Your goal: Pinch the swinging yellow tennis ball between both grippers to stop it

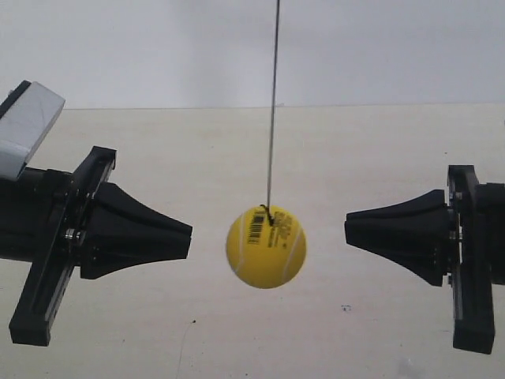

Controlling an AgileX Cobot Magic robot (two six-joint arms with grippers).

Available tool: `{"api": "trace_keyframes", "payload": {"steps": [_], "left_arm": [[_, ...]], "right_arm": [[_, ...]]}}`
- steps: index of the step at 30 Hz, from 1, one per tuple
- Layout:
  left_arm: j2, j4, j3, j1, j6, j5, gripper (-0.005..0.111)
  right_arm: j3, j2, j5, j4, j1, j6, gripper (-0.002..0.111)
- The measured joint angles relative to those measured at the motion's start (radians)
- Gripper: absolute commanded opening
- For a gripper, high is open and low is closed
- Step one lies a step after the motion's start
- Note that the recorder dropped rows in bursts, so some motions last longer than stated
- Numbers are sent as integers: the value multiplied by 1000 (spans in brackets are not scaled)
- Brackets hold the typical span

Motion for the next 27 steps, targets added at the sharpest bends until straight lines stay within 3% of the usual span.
{"api": "trace_keyframes", "payload": {"steps": [20,27], "left_arm": [[0,-22,0,0,0,-2,5],[0,-42,0,-51,12,-2,5]], "right_arm": [[0,0,0,-10,0,8,0],[0,0,0,-14,0,10,0]]}}
